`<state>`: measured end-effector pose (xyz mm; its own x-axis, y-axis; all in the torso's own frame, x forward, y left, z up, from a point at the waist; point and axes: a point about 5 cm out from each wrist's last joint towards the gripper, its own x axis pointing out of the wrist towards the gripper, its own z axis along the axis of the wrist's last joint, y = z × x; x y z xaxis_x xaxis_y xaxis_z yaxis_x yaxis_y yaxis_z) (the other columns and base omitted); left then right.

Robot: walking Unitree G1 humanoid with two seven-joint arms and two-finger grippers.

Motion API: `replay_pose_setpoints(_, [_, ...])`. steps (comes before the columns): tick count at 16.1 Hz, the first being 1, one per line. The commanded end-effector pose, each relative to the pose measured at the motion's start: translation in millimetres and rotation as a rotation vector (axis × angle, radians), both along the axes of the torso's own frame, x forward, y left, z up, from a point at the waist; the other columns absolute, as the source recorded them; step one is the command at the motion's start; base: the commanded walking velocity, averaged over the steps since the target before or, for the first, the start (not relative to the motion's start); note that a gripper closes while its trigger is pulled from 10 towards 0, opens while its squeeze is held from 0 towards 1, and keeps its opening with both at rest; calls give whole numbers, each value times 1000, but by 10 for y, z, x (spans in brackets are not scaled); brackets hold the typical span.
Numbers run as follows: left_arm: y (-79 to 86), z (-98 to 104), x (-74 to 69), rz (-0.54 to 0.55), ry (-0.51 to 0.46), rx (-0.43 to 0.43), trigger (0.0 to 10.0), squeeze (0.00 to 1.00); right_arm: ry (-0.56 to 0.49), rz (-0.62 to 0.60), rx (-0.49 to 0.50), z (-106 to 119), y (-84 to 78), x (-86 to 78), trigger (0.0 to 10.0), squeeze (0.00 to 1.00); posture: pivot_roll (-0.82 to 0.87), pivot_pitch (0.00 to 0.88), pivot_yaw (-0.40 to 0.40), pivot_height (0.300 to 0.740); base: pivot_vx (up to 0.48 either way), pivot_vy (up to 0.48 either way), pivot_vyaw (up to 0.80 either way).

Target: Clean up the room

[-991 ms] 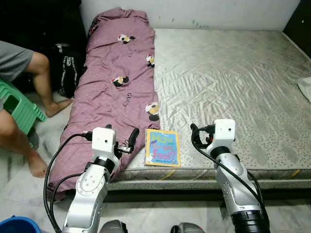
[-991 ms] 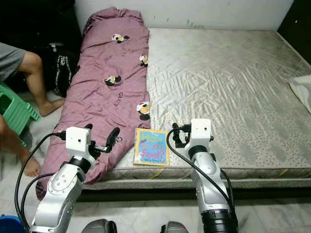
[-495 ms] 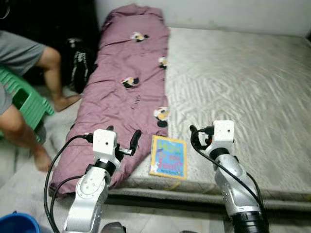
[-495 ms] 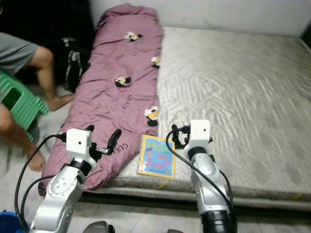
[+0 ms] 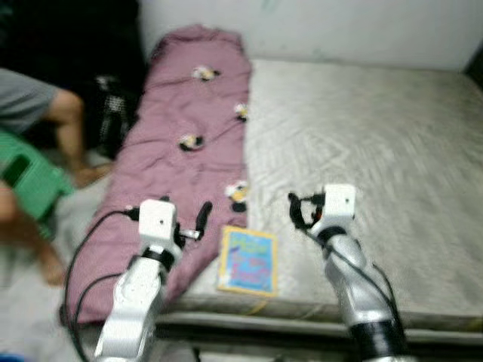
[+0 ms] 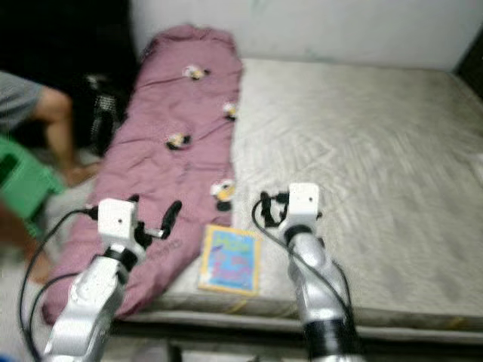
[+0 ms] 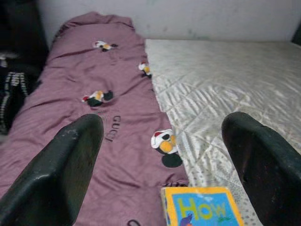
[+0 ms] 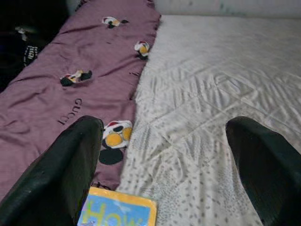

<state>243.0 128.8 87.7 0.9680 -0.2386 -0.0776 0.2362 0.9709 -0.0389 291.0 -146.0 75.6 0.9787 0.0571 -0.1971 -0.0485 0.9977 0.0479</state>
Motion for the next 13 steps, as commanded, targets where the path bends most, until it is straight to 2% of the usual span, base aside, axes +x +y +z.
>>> replay_pose_setpoints(1, [-15, 4, 29, 5, 5, 7, 10000, 0, 0, -29, -1, -12, -81, 14, 10000, 0, 26, 16, -11, 740, 0, 330, 0])
replay_pose_setpoints(3, [-20, 0, 32, 6, 8, 3, 10000, 0, -4, -26, -8, -2, -76, 31, 10000, 0, 23, 16, -13, 740, 0, 480, 0])
replay_pose_setpoints(5, [-31, -4, 32, 6, 10, 0, 10000, 0, -13, -21, 8, 9, -51, 35, 10000, 0, 23, 18, -14, 740, 0, 480, -709])
replay_pose_setpoints(7, [-27, -4, 39, 11, 7, 2, 10000, 0, -9, -17, 3, -11, -45, 30, 10000, 0, 21, 18, -18, 740, 0, 480, 0])
replay_pose_setpoints(10, [-2, 7, 48, 46, -17, 42, 10000, 0, -11, -19, -3, -10, -61, 25, 10000, 0, 15, 22, -17, 740, 0, 0, 0])
replay_pose_setpoints(13, [54, 13, 58, 83, -13, -17, 10000, 0, -10, -25, -1, -13, -72, 18, 10000, 0, 15, 27, -17, 740, 0, 0, 0])
